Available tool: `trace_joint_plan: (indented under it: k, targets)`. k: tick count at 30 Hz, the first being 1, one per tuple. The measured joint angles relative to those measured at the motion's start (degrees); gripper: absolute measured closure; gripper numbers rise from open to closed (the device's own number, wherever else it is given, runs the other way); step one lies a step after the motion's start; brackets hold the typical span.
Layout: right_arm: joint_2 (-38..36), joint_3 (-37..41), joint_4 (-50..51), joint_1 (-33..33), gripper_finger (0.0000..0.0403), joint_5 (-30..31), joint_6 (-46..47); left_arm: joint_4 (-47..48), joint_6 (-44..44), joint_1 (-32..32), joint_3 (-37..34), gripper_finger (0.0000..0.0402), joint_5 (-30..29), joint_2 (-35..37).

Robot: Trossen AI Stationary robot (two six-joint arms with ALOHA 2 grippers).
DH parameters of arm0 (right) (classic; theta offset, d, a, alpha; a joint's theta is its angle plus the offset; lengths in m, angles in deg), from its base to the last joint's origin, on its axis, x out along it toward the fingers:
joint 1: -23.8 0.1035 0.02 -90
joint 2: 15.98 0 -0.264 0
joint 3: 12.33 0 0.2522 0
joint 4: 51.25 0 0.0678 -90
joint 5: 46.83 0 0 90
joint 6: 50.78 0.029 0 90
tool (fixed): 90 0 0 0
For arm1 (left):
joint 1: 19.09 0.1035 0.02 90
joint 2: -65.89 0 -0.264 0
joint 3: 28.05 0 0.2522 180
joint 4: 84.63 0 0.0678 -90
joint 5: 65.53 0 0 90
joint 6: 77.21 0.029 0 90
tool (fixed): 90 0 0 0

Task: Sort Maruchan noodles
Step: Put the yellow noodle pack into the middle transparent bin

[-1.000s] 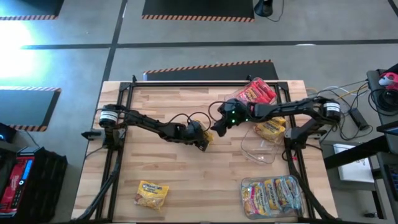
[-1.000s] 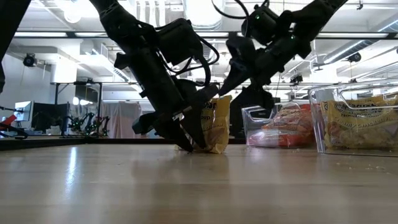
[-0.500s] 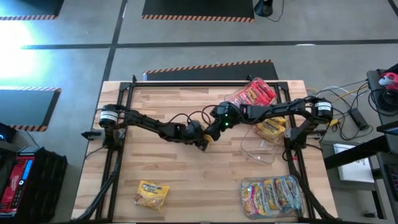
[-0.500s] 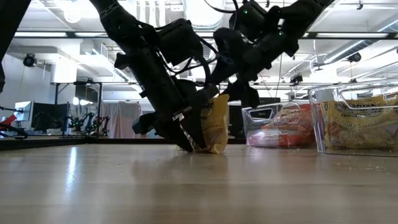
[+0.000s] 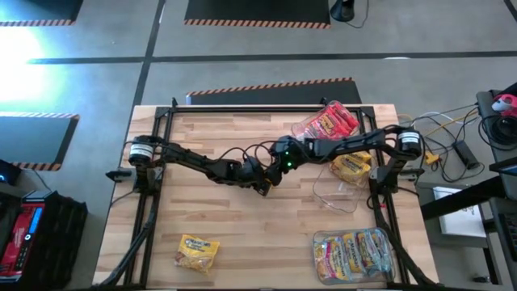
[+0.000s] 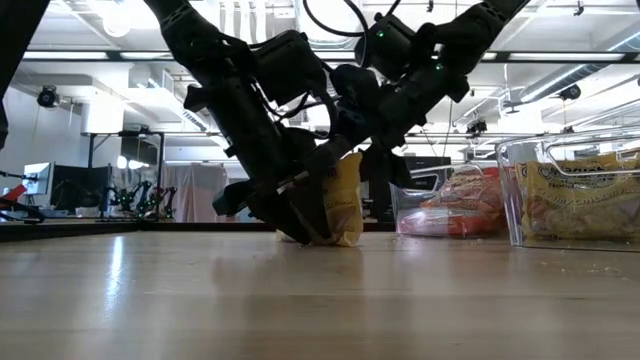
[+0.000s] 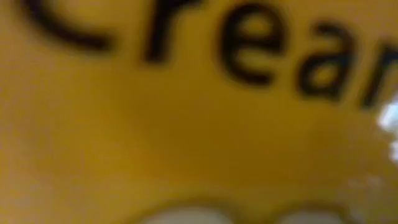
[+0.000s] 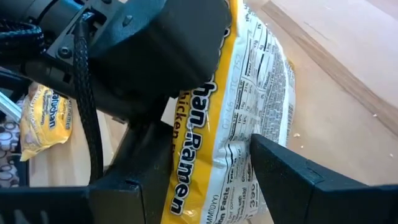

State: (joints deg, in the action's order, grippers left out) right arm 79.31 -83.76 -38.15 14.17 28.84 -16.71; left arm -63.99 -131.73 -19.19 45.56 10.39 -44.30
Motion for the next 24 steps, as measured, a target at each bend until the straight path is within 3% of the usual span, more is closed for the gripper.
trace_joint_plan:
  k: [13, 24]
  targets:
    - [0.14, -0.33, 5.11, -0.13, 0.0202, 5.41, -4.12, -0.02, 0.02, 0.0, 0.0, 0.0271, 0.06, 0.0]
    - [0.14, -0.31, 5.15, 0.24, 0.0202, 5.45, -5.59, -0.02, 0.0, 0.0, 0.0, 0.0271, 0.07, 0.0]
